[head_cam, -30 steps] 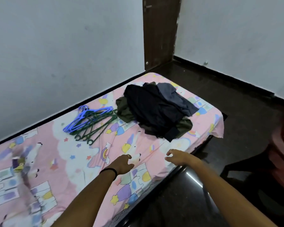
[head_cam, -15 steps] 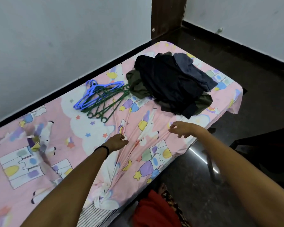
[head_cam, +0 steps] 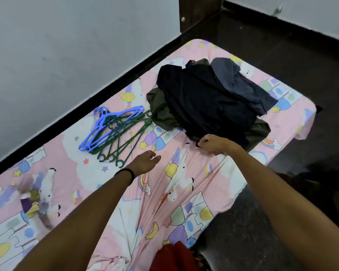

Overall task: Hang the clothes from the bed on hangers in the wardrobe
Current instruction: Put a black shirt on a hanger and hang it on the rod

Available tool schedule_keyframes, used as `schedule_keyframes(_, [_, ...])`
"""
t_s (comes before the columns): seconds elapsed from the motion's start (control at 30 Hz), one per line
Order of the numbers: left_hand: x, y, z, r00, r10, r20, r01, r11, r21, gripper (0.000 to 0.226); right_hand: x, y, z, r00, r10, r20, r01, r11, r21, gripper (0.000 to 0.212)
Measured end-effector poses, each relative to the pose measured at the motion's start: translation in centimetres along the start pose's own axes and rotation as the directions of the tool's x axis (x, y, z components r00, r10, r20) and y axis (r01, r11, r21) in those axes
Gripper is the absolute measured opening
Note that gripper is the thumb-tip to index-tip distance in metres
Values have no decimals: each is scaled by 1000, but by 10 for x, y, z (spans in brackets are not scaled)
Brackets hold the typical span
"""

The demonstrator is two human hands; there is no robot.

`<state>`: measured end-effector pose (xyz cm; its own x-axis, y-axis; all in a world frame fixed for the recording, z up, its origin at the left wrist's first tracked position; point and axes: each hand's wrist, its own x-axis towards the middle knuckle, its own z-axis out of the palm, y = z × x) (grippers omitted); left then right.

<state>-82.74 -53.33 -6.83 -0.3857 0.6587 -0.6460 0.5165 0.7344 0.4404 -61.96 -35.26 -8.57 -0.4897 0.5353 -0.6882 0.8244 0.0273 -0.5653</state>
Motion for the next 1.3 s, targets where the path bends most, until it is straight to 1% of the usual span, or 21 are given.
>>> schedule_keyframes(0.1, [21,18,-13,1000,-22,19,21,999,47,50,18,4,-21,999,35,-6,-35,999,7,36])
schedule_keyframes(0.17, [29,34,-20,1000,3,-12,-2,997,78,50,27,8,-34,999,43,0,-43,999,14,32])
schedule_keyframes(0.23, [35,50,-23,999,29,-15,-27,993,118,49,35,8,-48,999,24,-43,-23,999,36,31])
schedule_keyframes(0.3, [35,57,-18,998,49,37,-55,979,194,49,39,10,-54,995,19,-95,-12,997,70,31])
schedule_keyframes(0.37, [33,62,-11,991,76,112,-108,942,317,50,38,15,-50,993,28,-118,-14,993,115,32])
schedule_keyframes(0.43, [34,67,-5,981,101,168,-163,897,410,54,33,20,-44,995,32,-96,-18,989,148,37])
schedule_keyframes(0.53, [39,77,2,970,155,188,-227,858,462,60,22,30,-40,998,40,-48,-30,979,202,43])
schedule_keyframes(0.6, [42,84,10,963,189,191,-258,845,467,63,11,45,-43,996,59,-73,-37,964,264,41])
schedule_keyframes(0.67, [45,89,17,958,210,194,-277,852,444,63,2,61,-48,986,97,-138,-53,955,293,39])
schedule_keyframes(0.77, [52,92,15,956,213,202,-277,886,372,64,-15,73,-57,962,133,-239,-74,968,239,37])
schedule_keyframes(0.87, [67,96,-2,945,228,235,-311,846,432,65,-21,80,-50,952,158,-263,-105,973,206,44])
schedule_keyframes(0.93, [88,103,-20,944,274,183,-329,823,464,60,-21,78,-43,964,111,-240,-70,982,173,50])
schedule_keyframes(1.0, [118,99,-35,939,334,85,-329,794,511,46,-10,77,-37,964,71,-257,-28,986,166,52])
schedule_keyframes(1.03, [133,91,-38,925,376,52,-338,754,563,40,0,78,-30,951,60,-302,-11,987,162,54])
schedule_keyframes(1.07, [153,82,-38,906,418,69,-366,688,627,42,15,80,-23,927,57,-371,1,988,153,56])
schedule_keyframes(1.1, [177,74,-37,881,455,129,-406,587,700,52,34,83,-17,891,58,-450,5,990,138,60])
schedule_keyframes(1.13, [197,69,-35,854,477,208,-440,450,777,63,53,84,-12,856,65,-513,3,991,131,66])
schedule_keyframes(1.17, [221,67,-32,808,529,259,-457,285,842,69,74,84,-8,817,75,-571,-1,992,129,74])
schedule_keyframes(1.2, [244,68,-27,746,607,273,-464,179,867,71,93,83,-7,774,93,-626,-15,992,128,82])
schedule_keyframes(1.23, [265,69,-23,688,677,262,-476,148,867,71,113,81,-8,726,107,-679,-38,993,116,90])
schedule_keyframes(1.3, [298,72,-13,590,778,216,-550,192,812,69,147,79,-12,622,139,-770,-126,989,77,100])
